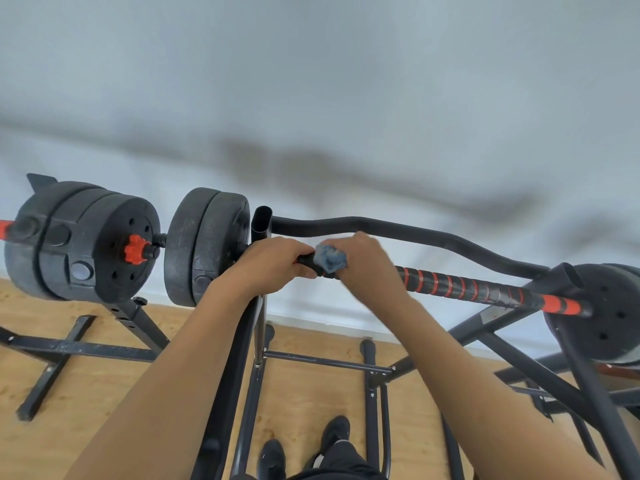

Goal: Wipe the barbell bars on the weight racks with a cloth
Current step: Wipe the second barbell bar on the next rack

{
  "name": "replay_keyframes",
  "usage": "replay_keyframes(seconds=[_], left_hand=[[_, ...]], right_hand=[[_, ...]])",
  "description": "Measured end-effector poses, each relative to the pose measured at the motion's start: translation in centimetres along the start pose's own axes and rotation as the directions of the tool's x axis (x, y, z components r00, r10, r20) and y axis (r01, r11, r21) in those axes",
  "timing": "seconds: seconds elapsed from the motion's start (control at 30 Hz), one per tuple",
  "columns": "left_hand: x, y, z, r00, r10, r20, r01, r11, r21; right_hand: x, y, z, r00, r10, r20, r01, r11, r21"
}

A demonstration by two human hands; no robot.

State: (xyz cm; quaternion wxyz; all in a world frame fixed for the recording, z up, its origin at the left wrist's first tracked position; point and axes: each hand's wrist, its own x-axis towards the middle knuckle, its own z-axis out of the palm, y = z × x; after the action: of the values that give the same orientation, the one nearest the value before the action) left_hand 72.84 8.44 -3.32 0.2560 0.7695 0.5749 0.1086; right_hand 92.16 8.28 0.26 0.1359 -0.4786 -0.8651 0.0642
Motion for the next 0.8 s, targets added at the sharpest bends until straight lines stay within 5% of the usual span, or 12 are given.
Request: replay_keyframes(seconds=[0.2,0.33,0.47,0.67,0.8], left_hand=[[0.1,0.4,-0.7,0.999,0.01,0.054,-0.01,1.0,-0.013],[0.4,0.8,-1.7,0.989,-0.001,0.148,0.008,0.999,-0.041],[0.7,1.1,-2.3,0.979,-0.012,0.202,0.019,0.999,-0.034],[-0.2,1.7,-0.4,0.999,-0.022,-0.039,0.023,1.0,0.012],[-0.4,1.3,0.2,0.999,-0.016,-0.028,0.017,1.0,0.021]], right_hand=[[-4.8,-1.1,0.8,0.998,0.02,-0.066,-0.017,0.998,0.053],[-6.5,-0.8,-0.7,0.999,0.024,0.046,-0.029,0.992,0.121],[-3.6,1.3,-2.9,0.979,0.17,-0.111,-0.159,0.982,0.097],[-0.3,-0.1,-1.8,0.991,0.077,0.107,-0.086,0.993,0.077],[-3.7,-0.8,-0.4,0.997,0.074,0.006,-0.074,0.988,0.132]])
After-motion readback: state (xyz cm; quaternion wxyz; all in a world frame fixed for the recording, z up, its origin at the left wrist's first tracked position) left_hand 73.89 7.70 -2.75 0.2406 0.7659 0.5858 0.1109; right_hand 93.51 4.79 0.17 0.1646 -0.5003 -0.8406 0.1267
